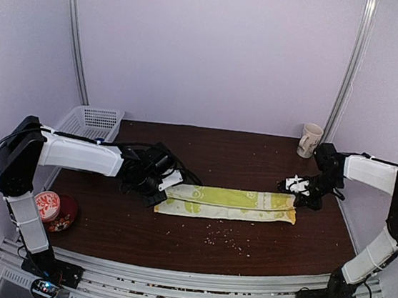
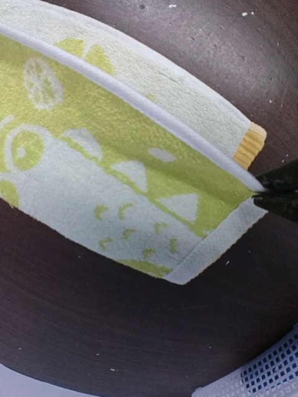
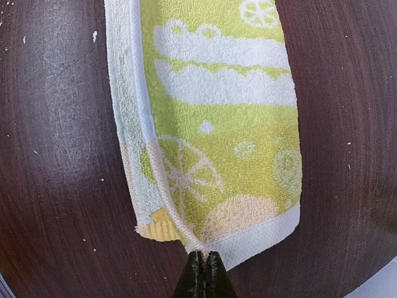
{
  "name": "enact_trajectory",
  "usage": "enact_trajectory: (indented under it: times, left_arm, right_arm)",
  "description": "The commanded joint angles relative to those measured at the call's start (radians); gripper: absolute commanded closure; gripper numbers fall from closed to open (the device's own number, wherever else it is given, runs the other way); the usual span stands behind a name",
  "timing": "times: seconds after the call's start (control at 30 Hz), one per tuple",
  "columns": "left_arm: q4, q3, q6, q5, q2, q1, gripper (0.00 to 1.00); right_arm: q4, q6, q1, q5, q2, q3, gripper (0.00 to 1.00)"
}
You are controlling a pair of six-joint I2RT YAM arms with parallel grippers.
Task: Roll the towels
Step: Fold the towel at the center of the board.
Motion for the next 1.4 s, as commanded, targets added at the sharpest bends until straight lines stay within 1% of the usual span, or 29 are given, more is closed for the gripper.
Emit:
enact_trajectory:
  times: [0.0, 0.37, 0.6, 0.63, 0.7, 0.73, 0.77, 0.83, 0.93, 0.97, 1.03, 1.07, 1.17, 1.2, 1.23, 1.27, 1.3, 1.33, 1.37]
  left_arm:
    - [0.011, -0.016, -0.011, -0.008, -0.032, -0.005, 1.0]
    - [0.011, -0.029, -0.009, 0.037, -0.048, -0.005, 1.0]
    - [0.001, -0.026, -0.006, 0.076, -0.012, -0.007, 1.0]
    - [0.001, -0.028, -0.005, 0.081, -0.007, -0.007, 1.0]
    - [-0.002, -0.028, -0.007, 0.082, 0.005, -0.007, 0.99]
    - [-0.006, -0.027, -0.008, 0.082, 0.011, -0.007, 0.98]
    - [-0.01, -0.024, -0.009, 0.082, 0.016, -0.007, 0.94]
    - [-0.014, -0.022, -0.009, 0.088, 0.02, -0.007, 0.78]
    - [-0.015, -0.022, -0.015, 0.09, 0.009, -0.006, 0.61]
    - [-0.014, -0.022, -0.015, 0.089, 0.001, -0.007, 0.57]
    - [-0.015, -0.021, -0.017, 0.091, -0.017, -0.007, 0.52]
    - [-0.016, -0.021, -0.017, 0.096, -0.03, -0.008, 0.47]
    - [-0.009, -0.023, -0.024, 0.088, -0.068, -0.007, 0.25]
    - [0.001, -0.025, -0.029, 0.084, -0.081, -0.007, 0.2]
    - [0.013, -0.025, -0.034, 0.075, -0.093, -0.005, 0.14]
    - [0.025, -0.022, -0.04, 0.071, -0.103, -0.004, 0.08]
    - [0.039, -0.016, -0.046, 0.07, -0.11, -0.001, 0.03]
    - [0.054, -0.009, -0.055, 0.069, -0.115, 0.003, 0.02]
    - [0.071, 0.002, -0.068, 0.066, -0.116, 0.011, 0.02]
  right_arm:
    - [-0.039, -0.015, -0.006, -0.011, -0.043, 0.021, 1.0]
    - [-0.04, -0.036, -0.006, 0.029, -0.043, -0.017, 1.0]
    - [-0.015, -0.033, -0.004, 0.045, -0.015, -0.048, 1.0]
    - [-0.014, -0.033, -0.004, 0.048, -0.013, -0.052, 0.99]
    - [-0.014, -0.035, -0.004, 0.05, -0.008, -0.057, 0.91]
    - [-0.016, -0.038, -0.004, 0.049, -0.007, -0.061, 0.88]
    - [-0.016, -0.04, -0.003, 0.049, -0.008, -0.063, 0.83]
    - [-0.02, -0.043, -0.002, 0.049, -0.011, -0.063, 0.74]
    - [-0.024, -0.048, -0.002, 0.044, -0.021, -0.062, 0.61]
    - [-0.027, -0.048, -0.002, 0.044, -0.025, -0.06, 0.57]
    - [-0.036, -0.046, -0.003, 0.041, -0.034, -0.05, 0.52]
    - [-0.042, -0.044, -0.003, 0.039, -0.038, -0.044, 0.5]
    - [-0.048, -0.01, -0.003, 0.035, -0.053, -0.013, 0.43]
    - [-0.048, 0.013, -0.003, 0.028, -0.06, -0.001, 0.39]
    - [-0.055, 0.034, -0.003, 0.01, -0.066, 0.016, 0.34]
    - [-0.061, 0.066, -0.003, -0.011, -0.073, 0.035, 0.24]
    - [-0.056, 0.104, 0.0, -0.033, -0.08, 0.052, 0.04]
    - [-0.042, 0.146, 0.002, -0.053, -0.09, 0.064, 0.01]
    - [-0.015, 0.193, 0.004, -0.07, -0.102, 0.071, 0.0]
